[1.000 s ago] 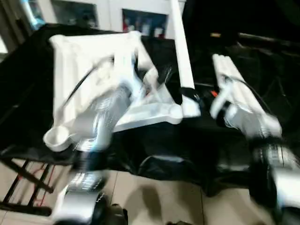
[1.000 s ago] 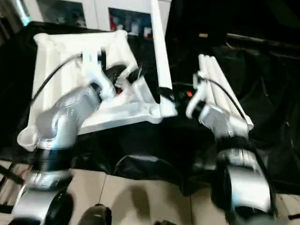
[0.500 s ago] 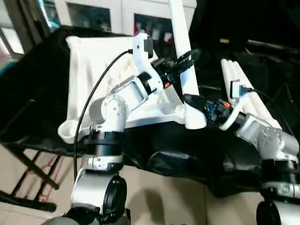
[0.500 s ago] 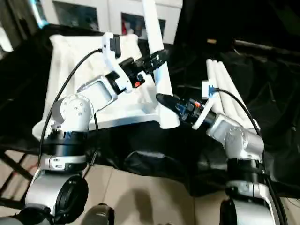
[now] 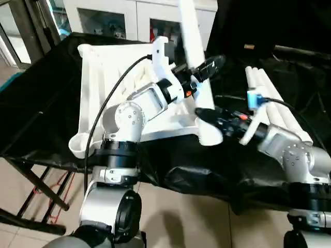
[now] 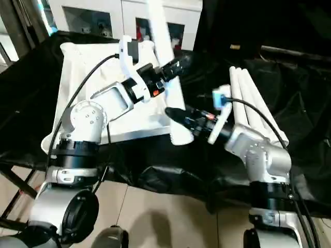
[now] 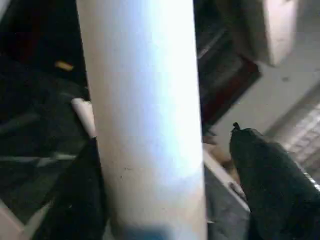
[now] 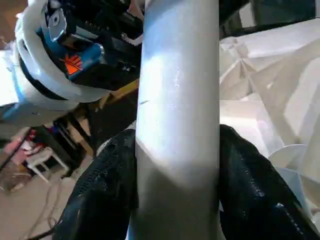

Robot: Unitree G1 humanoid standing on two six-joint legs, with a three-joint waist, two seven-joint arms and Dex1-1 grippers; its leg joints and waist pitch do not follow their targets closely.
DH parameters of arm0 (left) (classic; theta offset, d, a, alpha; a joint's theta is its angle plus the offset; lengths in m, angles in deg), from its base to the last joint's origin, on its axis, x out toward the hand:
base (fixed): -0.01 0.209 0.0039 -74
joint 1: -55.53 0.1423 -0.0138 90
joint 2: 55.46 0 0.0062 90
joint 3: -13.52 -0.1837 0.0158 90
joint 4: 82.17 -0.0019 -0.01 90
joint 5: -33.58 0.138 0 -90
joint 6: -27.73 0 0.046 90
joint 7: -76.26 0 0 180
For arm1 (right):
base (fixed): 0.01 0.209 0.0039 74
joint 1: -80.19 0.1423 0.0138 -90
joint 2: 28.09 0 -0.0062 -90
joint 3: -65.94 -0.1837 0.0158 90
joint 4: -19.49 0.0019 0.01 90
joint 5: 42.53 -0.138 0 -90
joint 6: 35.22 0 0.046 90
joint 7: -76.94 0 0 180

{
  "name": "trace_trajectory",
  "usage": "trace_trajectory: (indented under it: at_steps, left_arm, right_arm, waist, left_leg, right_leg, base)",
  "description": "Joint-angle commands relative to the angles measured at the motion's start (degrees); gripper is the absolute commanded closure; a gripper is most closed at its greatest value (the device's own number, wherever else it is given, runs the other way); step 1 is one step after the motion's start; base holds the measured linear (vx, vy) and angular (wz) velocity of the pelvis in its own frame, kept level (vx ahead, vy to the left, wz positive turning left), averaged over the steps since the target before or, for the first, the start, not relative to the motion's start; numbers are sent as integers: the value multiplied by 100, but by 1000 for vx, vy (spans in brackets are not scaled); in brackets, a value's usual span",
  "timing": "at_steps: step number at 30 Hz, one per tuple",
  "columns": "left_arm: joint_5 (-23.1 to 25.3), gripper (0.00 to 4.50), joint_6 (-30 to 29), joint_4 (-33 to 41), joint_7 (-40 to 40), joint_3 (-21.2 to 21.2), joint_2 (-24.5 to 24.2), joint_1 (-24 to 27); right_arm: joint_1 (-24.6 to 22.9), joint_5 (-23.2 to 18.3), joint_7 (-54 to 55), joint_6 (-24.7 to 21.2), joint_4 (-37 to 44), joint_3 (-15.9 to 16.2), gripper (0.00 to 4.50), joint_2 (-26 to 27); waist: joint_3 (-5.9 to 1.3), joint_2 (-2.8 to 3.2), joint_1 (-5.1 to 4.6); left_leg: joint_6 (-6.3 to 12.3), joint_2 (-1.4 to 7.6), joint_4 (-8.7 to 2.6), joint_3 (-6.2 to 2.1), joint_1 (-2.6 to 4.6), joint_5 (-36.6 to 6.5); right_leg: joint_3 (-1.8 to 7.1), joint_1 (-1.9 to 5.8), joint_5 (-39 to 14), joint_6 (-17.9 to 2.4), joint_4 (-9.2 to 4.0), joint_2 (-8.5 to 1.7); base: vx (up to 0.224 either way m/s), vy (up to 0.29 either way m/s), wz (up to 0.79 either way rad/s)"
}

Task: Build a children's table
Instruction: Pick table leg

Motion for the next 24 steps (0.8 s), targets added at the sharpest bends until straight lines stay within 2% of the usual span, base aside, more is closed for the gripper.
trace_trajectory:
  at_steps: [1,5,6,11,13,19,24]
  left_arm:
    - [9,114,45,106,-167,-68,221,21]
    - [-49,129,37,160,-271,-2,217,2]
    - [-44,159,30,177,-298,10,209,-6]
    - [25,169,68,171,-330,-52,143,-51]
    - [16,200,86,152,-343,-70,139,-64]
    - [-30,246,105,146,-366,-87,134,-81]
    - [16,257,112,184,-358,-186,107,-80]
  right_arm:
    - [7,65,185,35,251,74,257,20]
    - [-3,33,313,21,365,101,257,65]
    - [-9,29,339,21,381,106,257,68]
    - [-6,-45,385,-34,423,71,257,49]
    - [-2,-65,395,-36,411,75,257,27]
    - [8,-84,397,-49,410,129,257,-30]
    - [35,-80,466,-29,424,115,257,-72]
  waist:
    - [-586,13,-9]
    - [-587,30,-13]
    - [-588,23,-17]
    - [-586,31,-15]
    - [-590,2,-18]
    - [-602,5,-16]
    - [-603,12,-28]
  left_leg:
    - [-205,311,-466,-158,209,-897]
    - [-218,312,-467,-155,217,-960]
    - [-223,310,-473,-158,211,-948]
    - [-243,306,-477,-153,214,-974]
    - [-228,303,-475,-150,211,-914]
    - [-142,296,-453,-141,203,-693]
    - [-126,297,-451,-137,208,-675]
  right_leg:
    - [214,237,-445,-1102,-493,-469]
    - [217,229,-405,-1113,-490,-461]
    - [212,234,-366,-1118,-486,-457]
    - [214,236,-325,-1101,-492,-460]
    - [213,247,-285,-1099,-488,-458]
    - [209,258,-37,-1143,-465,-454]
    - [207,259,24,-1178,-461,-449]
  base:
    - [0,0,0]
    - [0,0,0]
    - [0,0,0]
    - [0,0,0]
    - [0,0,0]
    - [0,0,0]
    - [0,0,0]
